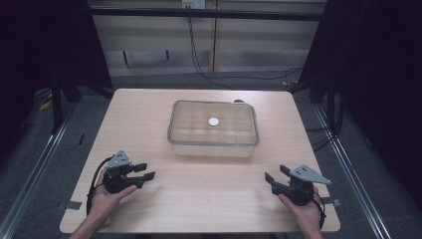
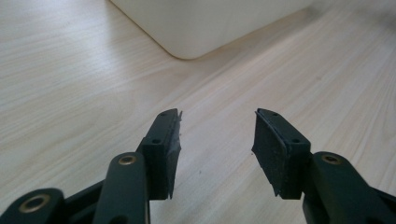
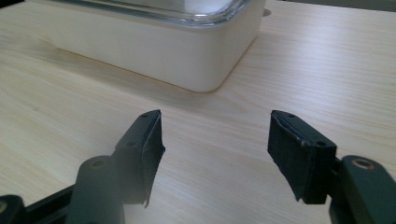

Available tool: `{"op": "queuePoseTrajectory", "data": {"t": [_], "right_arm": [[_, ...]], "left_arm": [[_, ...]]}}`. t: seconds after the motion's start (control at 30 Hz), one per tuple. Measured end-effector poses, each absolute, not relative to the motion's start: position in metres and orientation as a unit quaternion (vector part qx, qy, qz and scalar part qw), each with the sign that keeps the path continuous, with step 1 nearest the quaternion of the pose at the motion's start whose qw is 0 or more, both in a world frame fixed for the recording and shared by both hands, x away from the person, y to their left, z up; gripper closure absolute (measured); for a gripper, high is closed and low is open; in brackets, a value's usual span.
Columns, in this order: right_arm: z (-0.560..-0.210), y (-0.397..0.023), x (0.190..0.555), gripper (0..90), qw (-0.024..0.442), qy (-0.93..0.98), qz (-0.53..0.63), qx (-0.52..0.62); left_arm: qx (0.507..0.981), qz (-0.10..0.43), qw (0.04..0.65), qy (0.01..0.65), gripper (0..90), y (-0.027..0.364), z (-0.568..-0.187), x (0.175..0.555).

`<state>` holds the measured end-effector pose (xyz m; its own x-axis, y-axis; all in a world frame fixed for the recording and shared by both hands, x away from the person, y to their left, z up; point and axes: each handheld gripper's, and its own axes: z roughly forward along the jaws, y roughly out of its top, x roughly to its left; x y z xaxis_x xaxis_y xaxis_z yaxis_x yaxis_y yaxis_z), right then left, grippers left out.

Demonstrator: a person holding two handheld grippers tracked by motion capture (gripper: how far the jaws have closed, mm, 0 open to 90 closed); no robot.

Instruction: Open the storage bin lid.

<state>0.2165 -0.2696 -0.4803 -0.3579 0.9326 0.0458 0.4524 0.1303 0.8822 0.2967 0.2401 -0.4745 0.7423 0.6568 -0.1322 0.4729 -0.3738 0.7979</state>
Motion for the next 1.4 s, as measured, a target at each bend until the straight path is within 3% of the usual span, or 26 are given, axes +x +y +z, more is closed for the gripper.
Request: {"op": "queuePoseTrajectory", "data": {"t": [0.07, 0.1, 0.13, 0.17, 0.27, 0.47, 0.67, 0.87, 1.03, 1.17, 1.23, 1.4], "right_arm": [[-0.480, -0.270, 0.217, 36.7, 0.272, 0.699, 0.441, 0.493], [-0.477, -0.271, 0.216, 37.9, 0.272, 0.695, 0.446, 0.493], [-0.476, -0.272, 0.216, 38.0, 0.274, 0.690, 0.457, 0.490], [-0.474, -0.273, 0.215, 38.0, 0.268, 0.684, 0.466, 0.493], [-0.468, -0.276, 0.216, 39.4, 0.241, 0.704, 0.437, 0.506], [-0.461, -0.280, 0.214, 31.3, 0.226, 0.698, 0.453, 0.507], [-0.459, -0.278, 0.218, 30.3, 0.209, 0.700, 0.463, 0.502], [-0.453, -0.277, 0.227, 33.9, 0.214, 0.699, 0.441, 0.520], [-0.446, -0.276, 0.238, 33.6, 0.182, 0.710, 0.440, 0.518], [-0.434, -0.273, 0.250, 28.6, 0.181, 0.720, 0.440, 0.505], [-0.428, -0.273, 0.255, 27.8, 0.182, 0.722, 0.441, 0.501], [-0.421, -0.270, 0.268, 23.7, 0.183, 0.729, 0.435, 0.496]], "left_arm": [[0.821, 0.090, 0.439, 0.354, 49.2, 0.240, -0.474, 0.298], [0.819, 0.071, 0.442, 0.359, 41.8, 0.241, -0.474, 0.299], [0.818, 0.071, 0.443, 0.361, 40.5, 0.242, -0.474, 0.299], [0.815, 0.074, 0.446, 0.362, 41.8, 0.243, -0.473, 0.298], [0.810, 0.063, 0.451, 0.371, 33.8, 0.246, -0.472, 0.299], [0.807, 0.068, 0.456, 0.370, 29.2, 0.244, -0.469, 0.297], [0.811, 0.068, 0.448, 0.370, 25.3, 0.239, -0.466, 0.300], [0.808, 0.068, 0.451, 0.373, 25.4, 0.238, -0.461, 0.303], [0.809, 0.071, 0.452, 0.370, 25.6, 0.236, -0.456, 0.305], [0.805, 0.082, 0.456, 0.370, 27.8, 0.233, -0.451, 0.310], [0.807, 0.082, 0.454, 0.369, 34.4, 0.232, -0.447, 0.314], [0.803, 0.084, 0.454, 0.377, 30.3, 0.232, -0.442, 0.325]]}}
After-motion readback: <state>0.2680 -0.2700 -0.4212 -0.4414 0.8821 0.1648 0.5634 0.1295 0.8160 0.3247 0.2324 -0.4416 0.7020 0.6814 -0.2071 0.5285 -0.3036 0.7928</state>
